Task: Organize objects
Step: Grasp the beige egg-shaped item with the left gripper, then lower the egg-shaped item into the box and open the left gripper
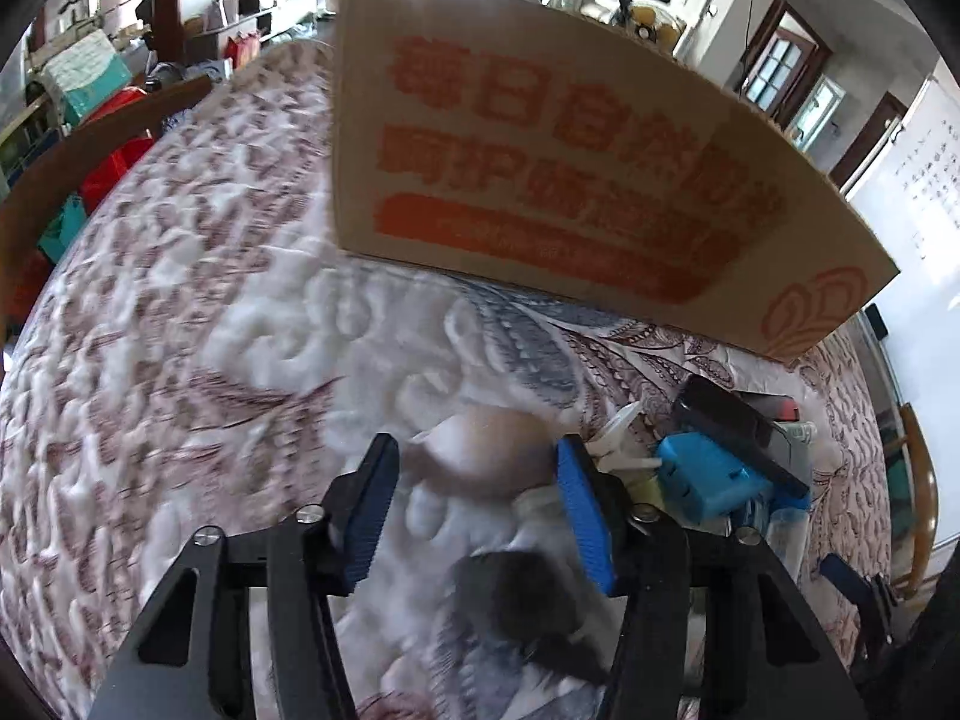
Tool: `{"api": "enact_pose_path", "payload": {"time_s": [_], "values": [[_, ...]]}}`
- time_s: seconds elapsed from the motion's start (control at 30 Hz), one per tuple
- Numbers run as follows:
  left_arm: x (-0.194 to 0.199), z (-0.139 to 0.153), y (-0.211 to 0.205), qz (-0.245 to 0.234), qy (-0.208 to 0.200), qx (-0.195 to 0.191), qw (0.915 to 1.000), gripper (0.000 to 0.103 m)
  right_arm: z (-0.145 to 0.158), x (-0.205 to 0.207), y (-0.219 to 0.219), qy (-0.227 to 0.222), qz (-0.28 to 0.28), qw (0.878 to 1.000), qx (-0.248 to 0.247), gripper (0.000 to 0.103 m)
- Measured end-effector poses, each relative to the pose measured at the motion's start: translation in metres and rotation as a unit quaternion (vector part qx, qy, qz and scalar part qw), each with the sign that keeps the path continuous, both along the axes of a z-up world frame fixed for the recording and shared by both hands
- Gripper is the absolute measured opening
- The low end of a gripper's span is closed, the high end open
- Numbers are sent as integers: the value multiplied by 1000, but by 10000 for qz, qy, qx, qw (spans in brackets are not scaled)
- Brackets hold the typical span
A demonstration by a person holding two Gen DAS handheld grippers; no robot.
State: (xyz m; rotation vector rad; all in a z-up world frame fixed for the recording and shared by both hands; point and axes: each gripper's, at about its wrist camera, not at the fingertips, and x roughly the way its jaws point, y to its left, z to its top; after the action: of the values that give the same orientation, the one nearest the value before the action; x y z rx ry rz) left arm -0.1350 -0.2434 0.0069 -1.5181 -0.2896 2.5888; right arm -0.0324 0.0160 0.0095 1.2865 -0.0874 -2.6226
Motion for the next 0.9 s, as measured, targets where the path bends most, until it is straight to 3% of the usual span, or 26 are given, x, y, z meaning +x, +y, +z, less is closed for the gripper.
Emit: {"api": "enact_pose_path", "payload": {"time_s": [0.23,0.37,0.43,0.53,0.63,0.73,0.9], "values": [[0,9,11,-23,-62,-317,9995,50,2,2,-3,-60,-18,10000,30,0],[11,64,8,-51,651,-248,9976,50,4,4,0,-110,-129,9997,-169,0],[3,102,11,-105,1159,-227,9929,51,4,2,3,-112,-189,9994,-255,0],[-27,137,22,-61,1516,-375,9877,51,5,2,4,-87,-274,9993,-258,0],[-74,142,31,73,1348,-557,9893,51,8,3,11,24,-441,9987,-270,0],[-119,124,38,303,918,-775,9923,51,13,3,23,179,-662,9972,-300,0],[-144,96,40,551,551,-763,9940,51,14,0,44,246,-1011,9936,-448,0]]}}
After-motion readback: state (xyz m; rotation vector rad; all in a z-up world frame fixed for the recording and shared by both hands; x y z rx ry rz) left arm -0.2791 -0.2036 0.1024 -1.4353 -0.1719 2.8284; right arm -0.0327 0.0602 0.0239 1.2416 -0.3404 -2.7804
